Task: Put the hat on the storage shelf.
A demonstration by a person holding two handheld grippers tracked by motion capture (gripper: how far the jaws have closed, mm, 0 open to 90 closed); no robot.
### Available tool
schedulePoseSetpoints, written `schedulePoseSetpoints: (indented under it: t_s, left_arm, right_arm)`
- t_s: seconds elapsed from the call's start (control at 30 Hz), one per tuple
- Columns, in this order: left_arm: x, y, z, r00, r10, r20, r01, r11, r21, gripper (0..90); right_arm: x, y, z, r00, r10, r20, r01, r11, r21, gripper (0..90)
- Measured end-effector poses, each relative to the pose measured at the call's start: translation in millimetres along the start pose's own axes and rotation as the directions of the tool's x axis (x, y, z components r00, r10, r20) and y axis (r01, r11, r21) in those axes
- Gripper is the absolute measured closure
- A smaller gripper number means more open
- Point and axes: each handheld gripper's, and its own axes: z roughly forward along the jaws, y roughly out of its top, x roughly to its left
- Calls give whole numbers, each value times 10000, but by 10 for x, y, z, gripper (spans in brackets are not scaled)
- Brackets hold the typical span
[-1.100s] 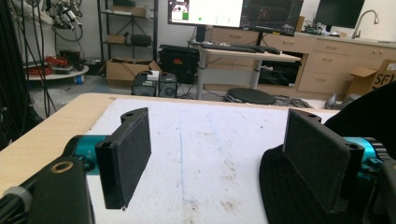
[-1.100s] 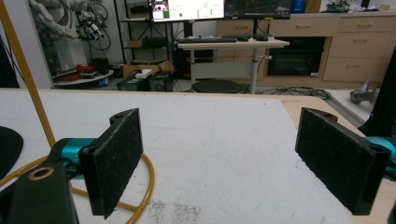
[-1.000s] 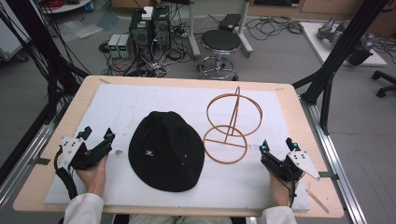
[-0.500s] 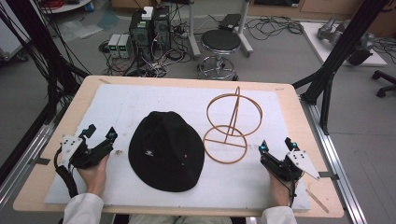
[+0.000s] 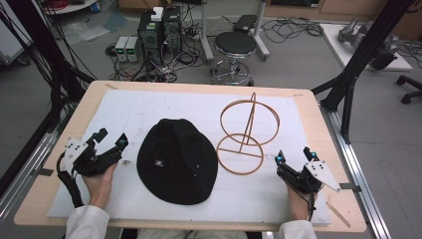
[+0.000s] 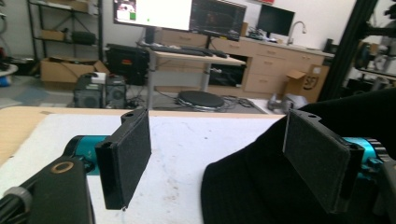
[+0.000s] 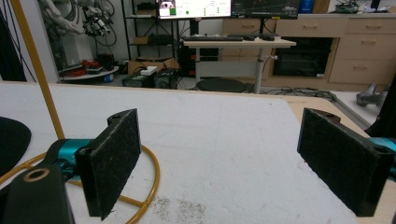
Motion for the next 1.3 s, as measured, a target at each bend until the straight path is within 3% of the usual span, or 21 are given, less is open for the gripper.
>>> schedulePoseSetpoints:
  t_s: [0.2,0.23,0.3,0.4,0.43,0.53,0.6,0.7,0.77,0.8,0.83,0.87,0.9,0.93,0.97,1.03,1.1,1.3]
  left_arm:
    - [5,67,25,9972,154,731,-174,9995,274,237]
    - [3,85,38,9947,238,1002,-278,9989,388,237]
    - [2,90,45,9933,240,1126,-292,9985,454,237]
    - [-45,103,75,9851,24,1719,-145,9975,693,248]
    - [-45,103,75,9851,24,1719,-145,9975,693,254]
    - [-132,115,127,9727,201,2311,-467,9928,1102,254]
    - [-149,112,135,9707,208,2395,-503,9918,1177,261]
    - [-170,104,154,9624,103,2716,-481,9899,1331,274]
    - [-181,95,181,9527,29,3039,-543,9855,1607,274]
    - [-181,95,181,9527,29,3039,-543,9855,1607,274]
    - [-193,84,200,9452,-40,3264,-572,9824,1780,274]
    - [-193,84,200,9452,-40,3264,-572,9824,1780,274]
    - [-216,71,223,9359,-148,3520,-582,9789,1959,274]
    - [-232,65,233,9320,-140,3622,-648,9767,2046,274]
    - [-232,65,233,9320,-140,3622,-648,9767,2046,274]
    - [-285,45,258,9250,-52,3799,-836,9726,2171,274]
    - [-299,40,265,9247,-44,3806,-853,9721,2185,274]
    - [-352,-2,298,9145,-142,4044,-932,9651,2448,274]
  right_arm:
    - [-1,-1,4,10000,14,-55,-13,10000,34,125]
    - [0,-2,4,10000,15,-56,-15,10000,42,125]
    - [-1,-2,6,10000,-14,-54,14,10000,47,125]
    - [4,-1,4,9999,-134,19,134,9999,9,125]
    - [4,0,3,9999,-129,24,129,9999,11,125]
    - [5,-1,2,9999,-139,20,139,9999,31,125]
    - [6,-1,3,9999,-128,9,128,9999,53,125]
    - [8,-3,7,10000,-75,-38,76,9999,114,126]
    - [6,-5,13,10000,-83,-27,84,9999,136,125]
    - [7,-5,13,10000,-69,-34,69,9999,145,125]
    - [7,-5,13,10000,-51,-45,52,9999,155,125]
    - [5,-5,15,10000,-63,-52,64,9999,153,125]
    - [5,-6,15,10000,-64,-52,65,9999,148,126]
    - [6,-6,16,10000,-67,-56,68,9999,142,125]
    - [5,-6,15,10000,-69,-57,70,9999,157,125]
    - [5,-6,16,10000,-53,-70,54,9999,161,126]
    - [6,-6,17,10000,-55,-82,56,9999,159,126]
    - [11,-8,15,9999,-30,-128,33,9998,214,125]
